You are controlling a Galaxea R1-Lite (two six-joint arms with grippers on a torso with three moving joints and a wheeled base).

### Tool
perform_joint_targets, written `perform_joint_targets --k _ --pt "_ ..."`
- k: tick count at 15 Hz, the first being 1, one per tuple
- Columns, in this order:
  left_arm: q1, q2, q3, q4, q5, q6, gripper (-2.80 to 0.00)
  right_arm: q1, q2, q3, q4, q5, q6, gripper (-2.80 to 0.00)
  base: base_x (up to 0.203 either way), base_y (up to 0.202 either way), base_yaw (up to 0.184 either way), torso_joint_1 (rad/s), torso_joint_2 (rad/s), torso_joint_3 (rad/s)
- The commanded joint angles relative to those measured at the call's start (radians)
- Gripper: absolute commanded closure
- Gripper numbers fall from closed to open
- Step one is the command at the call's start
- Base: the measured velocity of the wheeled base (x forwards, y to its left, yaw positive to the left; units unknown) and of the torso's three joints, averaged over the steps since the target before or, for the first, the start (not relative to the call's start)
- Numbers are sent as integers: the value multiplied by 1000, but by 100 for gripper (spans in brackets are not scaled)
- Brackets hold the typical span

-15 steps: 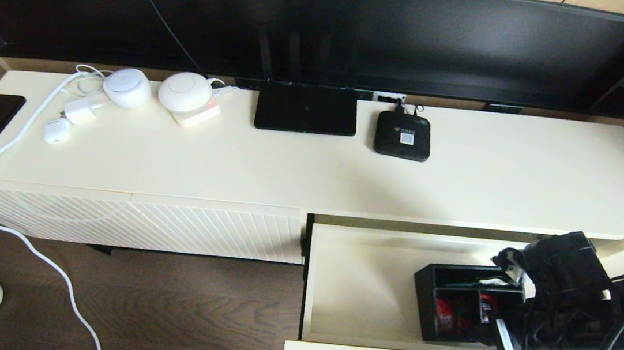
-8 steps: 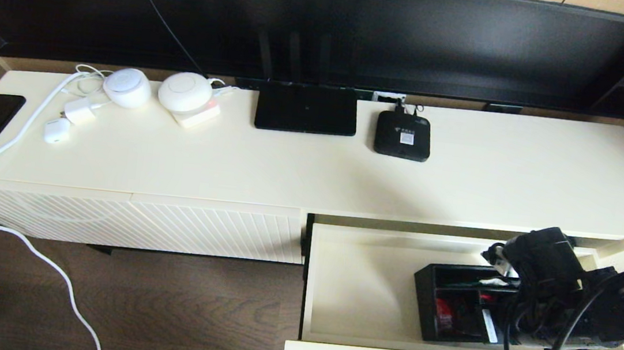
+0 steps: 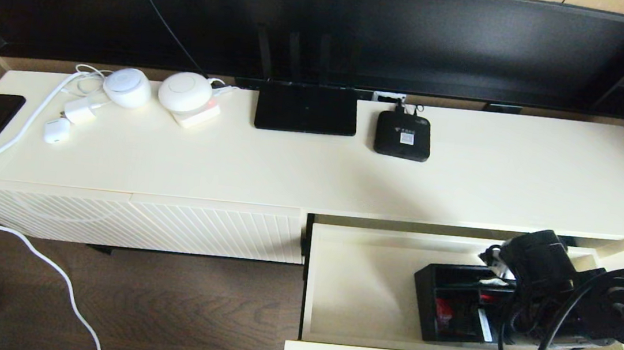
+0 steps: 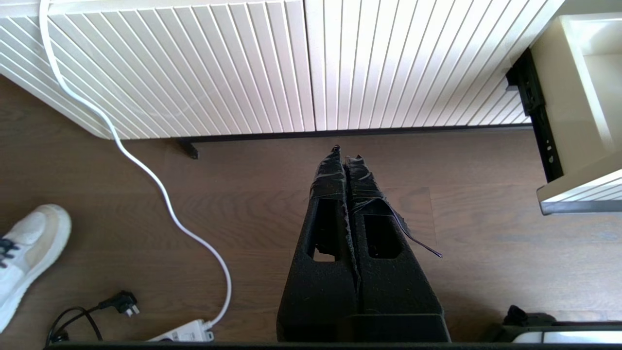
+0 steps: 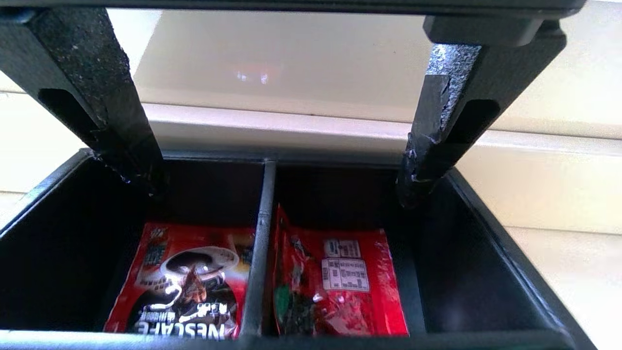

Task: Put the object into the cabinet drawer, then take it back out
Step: Take the storage box out of the drawer and put it on the table

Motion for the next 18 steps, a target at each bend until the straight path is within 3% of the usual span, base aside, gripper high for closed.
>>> perform_joint_targets --k 1,8,9,18 --pt "0 1 0 0 0 0 0 0 8 3 0 -2 -1 -280 0 0 0 0 0 0" --pt "0 0 0 0 0 0 0 1 14 4 -1 -5 -27 -280 0 0 0 0 0 0" --pt "0 0 0 0 0 0 0 1 16 2 -1 -4 -25 0 0 0 0 0 0 0" --pt "0 0 -1 0 0 0 0 -2 17 10 0 1 -25 0 0 0 0 0 0 0"
